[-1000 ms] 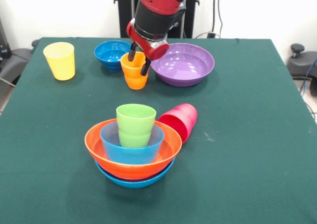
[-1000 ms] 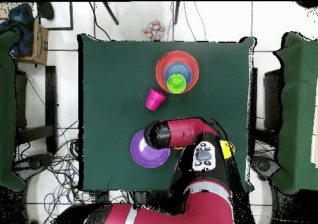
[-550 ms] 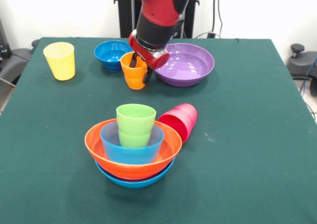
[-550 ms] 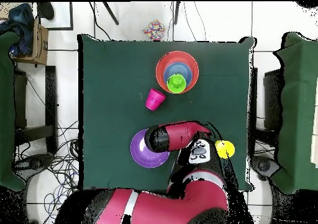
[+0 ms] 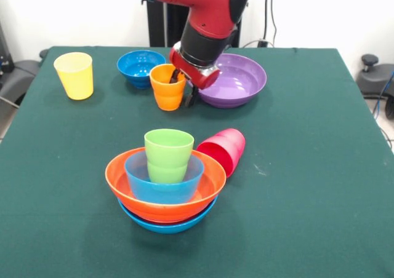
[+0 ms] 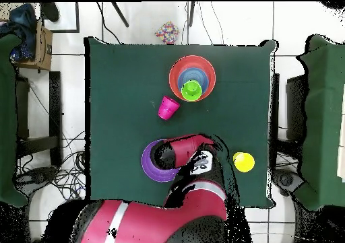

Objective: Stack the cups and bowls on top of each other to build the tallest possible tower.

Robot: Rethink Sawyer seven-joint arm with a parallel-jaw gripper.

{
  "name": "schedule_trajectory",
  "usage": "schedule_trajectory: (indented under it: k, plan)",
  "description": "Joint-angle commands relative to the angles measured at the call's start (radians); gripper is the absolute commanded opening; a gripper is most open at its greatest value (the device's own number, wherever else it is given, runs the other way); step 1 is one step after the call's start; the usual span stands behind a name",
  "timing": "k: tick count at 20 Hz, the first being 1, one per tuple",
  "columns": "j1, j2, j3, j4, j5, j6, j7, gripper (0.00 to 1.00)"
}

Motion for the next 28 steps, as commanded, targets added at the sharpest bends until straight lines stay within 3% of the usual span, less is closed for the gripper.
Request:
schedule_trajectory:
  k: [1,8,9,20,28]
  plan:
    - [0.036,0.071,0.029,0.000,-0.029,-0.097,0.038,1.00]
    - [0.025,0.067,0.032,0.012,-0.020,-0.117,0.016,1.00]
    - [0.021,0.065,0.035,0.015,-0.019,-0.121,0.013,0.00]
    - [0.008,0.052,0.042,0.006,-0.014,-0.101,-0.010,0.00]
    - [-0.056,-0.146,0.132,0.020,0.047,0.075,-0.113,0.00]
